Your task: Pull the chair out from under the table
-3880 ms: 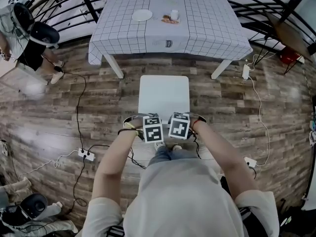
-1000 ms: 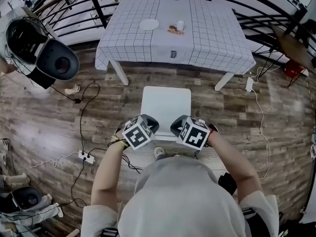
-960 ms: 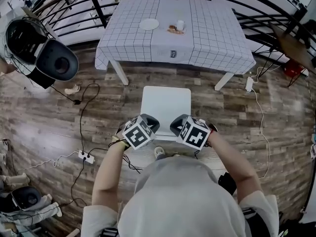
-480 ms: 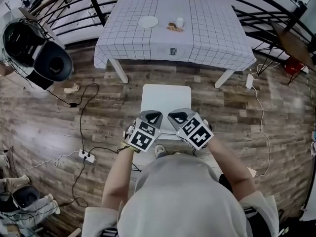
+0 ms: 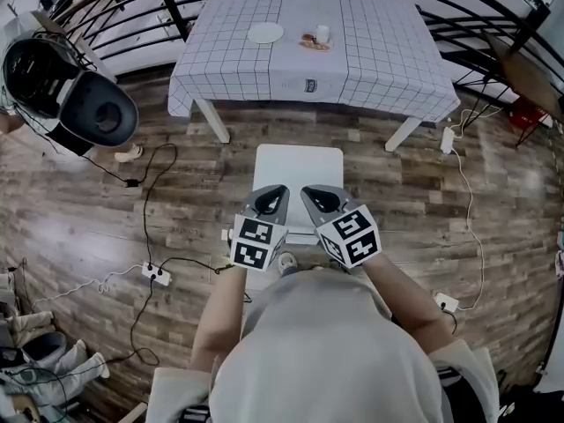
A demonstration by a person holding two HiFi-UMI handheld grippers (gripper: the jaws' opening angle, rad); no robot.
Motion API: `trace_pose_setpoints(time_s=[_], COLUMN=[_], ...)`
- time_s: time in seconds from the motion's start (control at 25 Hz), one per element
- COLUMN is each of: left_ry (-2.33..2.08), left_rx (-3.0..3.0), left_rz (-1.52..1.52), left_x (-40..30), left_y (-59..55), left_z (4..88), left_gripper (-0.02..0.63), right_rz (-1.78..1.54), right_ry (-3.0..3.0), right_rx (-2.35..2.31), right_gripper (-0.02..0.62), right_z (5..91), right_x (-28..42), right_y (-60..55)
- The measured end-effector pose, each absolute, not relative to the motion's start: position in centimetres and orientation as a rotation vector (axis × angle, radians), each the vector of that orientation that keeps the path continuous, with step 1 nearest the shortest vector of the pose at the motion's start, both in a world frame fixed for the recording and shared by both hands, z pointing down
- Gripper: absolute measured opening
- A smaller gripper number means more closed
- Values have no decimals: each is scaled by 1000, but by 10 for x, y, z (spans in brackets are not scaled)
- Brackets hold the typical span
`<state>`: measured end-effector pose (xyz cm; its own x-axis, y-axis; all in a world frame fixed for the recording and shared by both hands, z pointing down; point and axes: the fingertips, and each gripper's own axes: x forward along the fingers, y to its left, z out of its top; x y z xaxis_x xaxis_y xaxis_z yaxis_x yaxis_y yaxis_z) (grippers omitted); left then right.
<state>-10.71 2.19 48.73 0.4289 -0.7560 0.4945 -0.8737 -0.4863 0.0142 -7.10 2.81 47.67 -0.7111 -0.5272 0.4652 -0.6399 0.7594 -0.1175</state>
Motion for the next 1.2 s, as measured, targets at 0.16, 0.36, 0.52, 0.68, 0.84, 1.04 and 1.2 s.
trace_pose_setpoints(time_s=[0.16, 0.36, 0.52, 0.68, 0.84, 1.04, 1.2], left_ry=[-1442, -1465, -1483, -1497, -1494, -1483, -1483], left_rx=[2388, 2378, 2374, 2374, 2379, 2397, 2400], left_rz=[582, 520, 491, 476, 463, 446, 448], left_x=[-107, -109, -109, -109, -111, -109, -108], left_y=[22, 19, 19, 20, 20, 21, 21], left_z=[486, 479, 474, 472, 468, 468, 466], left_gripper=[11, 11, 11, 11, 11, 11, 11], right_rz=[470, 518, 547, 554, 536, 518, 511], right_ry=[-2580, -2617, -2632, -2636, -2635, -2636, -2636], right_rx=[1018, 1104, 1125, 1124, 1135, 1140, 1144], right_gripper=[-2, -2, -2, -3, -3, -3, -3], right_z=[475, 471, 470, 468, 464, 463, 461], right_x=[-64, -61, -58, -57, -58, -59, -59], right_y=[21, 18, 20, 19, 18, 20, 20])
